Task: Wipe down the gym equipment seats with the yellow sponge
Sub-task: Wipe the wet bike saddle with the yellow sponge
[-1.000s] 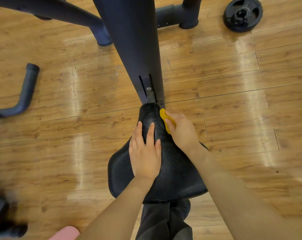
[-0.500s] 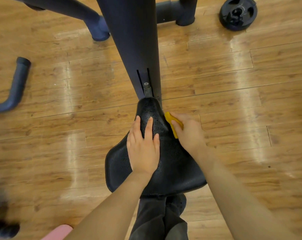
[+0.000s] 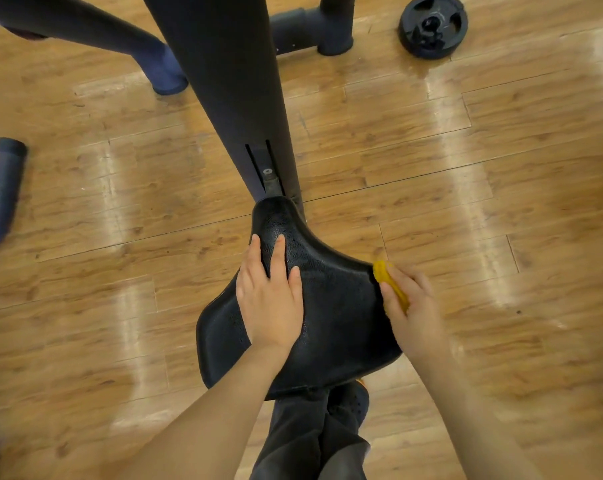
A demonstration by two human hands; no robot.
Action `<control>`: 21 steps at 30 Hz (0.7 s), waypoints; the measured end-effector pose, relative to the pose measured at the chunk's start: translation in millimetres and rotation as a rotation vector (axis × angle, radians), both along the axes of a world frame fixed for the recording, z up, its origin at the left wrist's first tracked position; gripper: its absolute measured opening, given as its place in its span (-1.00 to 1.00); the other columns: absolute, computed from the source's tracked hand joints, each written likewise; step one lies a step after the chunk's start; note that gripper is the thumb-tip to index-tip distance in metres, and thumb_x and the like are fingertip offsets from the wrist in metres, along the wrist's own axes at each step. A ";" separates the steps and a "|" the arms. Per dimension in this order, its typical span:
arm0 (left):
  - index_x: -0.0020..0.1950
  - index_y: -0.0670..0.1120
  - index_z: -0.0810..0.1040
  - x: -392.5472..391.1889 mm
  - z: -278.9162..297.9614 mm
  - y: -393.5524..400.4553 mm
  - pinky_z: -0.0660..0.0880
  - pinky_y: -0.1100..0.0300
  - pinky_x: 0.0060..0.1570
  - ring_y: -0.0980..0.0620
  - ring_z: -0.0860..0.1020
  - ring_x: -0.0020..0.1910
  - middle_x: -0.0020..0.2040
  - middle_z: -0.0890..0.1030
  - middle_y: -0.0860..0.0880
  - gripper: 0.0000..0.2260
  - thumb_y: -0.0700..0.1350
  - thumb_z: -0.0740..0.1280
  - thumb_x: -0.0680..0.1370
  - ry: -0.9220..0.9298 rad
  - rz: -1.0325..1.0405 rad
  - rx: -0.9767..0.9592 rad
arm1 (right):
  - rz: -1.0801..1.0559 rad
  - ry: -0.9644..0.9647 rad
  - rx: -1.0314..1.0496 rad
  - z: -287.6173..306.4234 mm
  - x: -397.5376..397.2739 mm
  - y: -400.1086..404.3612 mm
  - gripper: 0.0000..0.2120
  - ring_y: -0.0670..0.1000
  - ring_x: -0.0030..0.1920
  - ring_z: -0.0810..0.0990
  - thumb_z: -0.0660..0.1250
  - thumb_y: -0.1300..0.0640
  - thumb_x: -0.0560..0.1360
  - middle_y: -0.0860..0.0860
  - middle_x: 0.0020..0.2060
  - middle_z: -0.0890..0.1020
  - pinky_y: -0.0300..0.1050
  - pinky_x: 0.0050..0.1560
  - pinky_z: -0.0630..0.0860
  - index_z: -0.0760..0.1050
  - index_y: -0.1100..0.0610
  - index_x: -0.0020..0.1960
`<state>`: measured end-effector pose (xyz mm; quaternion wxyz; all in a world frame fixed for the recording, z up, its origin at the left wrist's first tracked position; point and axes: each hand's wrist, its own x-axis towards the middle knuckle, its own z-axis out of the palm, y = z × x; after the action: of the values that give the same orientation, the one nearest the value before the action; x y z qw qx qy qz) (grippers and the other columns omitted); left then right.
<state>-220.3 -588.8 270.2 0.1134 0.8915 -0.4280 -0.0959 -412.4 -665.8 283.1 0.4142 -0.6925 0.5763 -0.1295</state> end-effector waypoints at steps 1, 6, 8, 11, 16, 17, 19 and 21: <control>0.50 -0.02 0.28 0.2 0.1 -0.1 0.37 -0.11 0.29 -0.16 0.29 0.42 0.49 0.26 -0.18 -0.56 0.01 0.17 0.61 0.001 0.001 0.004 | -0.067 0.010 -0.003 1.1 -5.1 10.2 -0.69 -0.13 0.06 0.44 0.25 0.08 0.59 -0.05 0.05 0.48 -0.51 0.09 0.27 0.52 0.09 0.31; 0.50 -0.03 0.28 0.2 -0.3 -0.6 0.36 -0.11 0.29 -0.19 0.32 0.39 0.49 0.26 -0.19 -0.56 -0.01 0.18 0.61 0.019 0.002 -0.003 | -0.238 -0.005 0.031 4.0 -11.4 38.2 -0.67 -0.07 0.07 0.47 0.23 0.10 0.60 -0.02 0.06 0.50 -0.19 0.12 0.40 0.47 0.08 0.35; 0.49 -0.03 0.30 -0.1 -0.5 -1.0 0.35 -0.12 0.29 -0.21 0.33 0.39 0.49 0.26 -0.20 -0.56 -0.01 0.19 0.61 0.016 0.004 -0.011 | -0.211 -0.002 0.006 0.9 -4.0 25.2 -0.68 -0.09 0.09 0.46 0.22 0.11 0.60 -0.01 0.08 0.53 -0.22 0.13 0.37 0.49 0.09 0.34; 0.49 -0.03 0.31 -0.4 -1.2 -0.9 0.35 -0.15 0.28 -0.22 0.32 0.40 0.49 0.26 -0.20 -0.56 -0.02 0.21 0.60 0.021 0.011 -0.018 | -0.135 -0.022 -0.021 -4.9 10.7 2.5 -0.68 -0.11 0.15 0.43 0.24 0.12 0.60 0.00 0.13 0.55 -0.21 0.23 0.35 0.49 0.09 0.34; 0.49 -0.01 0.31 0.6 -4.0 -0.6 0.34 -0.16 0.26 -0.22 0.31 0.40 0.49 0.26 -0.19 -0.56 0.03 0.11 0.60 0.019 0.007 -0.032 | -0.143 -0.041 -0.116 -19.8 14.1 4.6 -0.69 0.09 0.17 0.51 0.24 0.09 0.59 0.06 0.13 0.58 0.07 0.26 0.43 0.53 0.11 0.30; 0.49 -0.01 0.31 0.7 -3.8 -0.5 0.34 -0.16 0.27 -0.22 0.31 0.40 0.49 0.27 -0.19 -0.55 0.05 0.09 0.60 0.022 0.008 -0.033 | -0.170 -0.054 -0.134 -20.6 11.5 10.8 -0.67 0.10 0.16 0.51 0.23 0.07 0.58 0.08 0.12 0.58 0.08 0.25 0.43 0.54 0.11 0.29; 0.49 0.00 0.31 1.1 -3.8 -0.2 0.32 -0.16 0.28 -0.23 0.31 0.39 0.49 0.27 -0.19 -0.54 0.05 0.09 0.59 0.023 0.009 -0.036 | -0.252 -0.073 -0.156 -19.2 6.4 26.4 -0.64 0.12 0.14 0.52 0.21 0.04 0.55 0.11 0.10 0.56 0.03 0.25 0.42 0.54 0.11 0.28; 0.49 0.00 0.30 1.9 -3.9 -0.2 0.31 -0.15 0.29 -0.23 0.31 0.40 0.49 0.26 -0.19 -0.55 0.05 0.10 0.60 0.026 0.008 -0.044 | -0.341 -0.090 -0.157 -17.1 1.3 47.1 -0.63 0.09 0.14 0.50 0.21 0.02 0.55 0.09 0.11 0.53 -0.03 0.26 0.40 0.53 0.10 0.30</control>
<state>-218.4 -589.1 266.2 0.1388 0.8893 -0.4248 -0.0974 -411.1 -618.6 265.9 0.3561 -0.6086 0.6543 -0.2733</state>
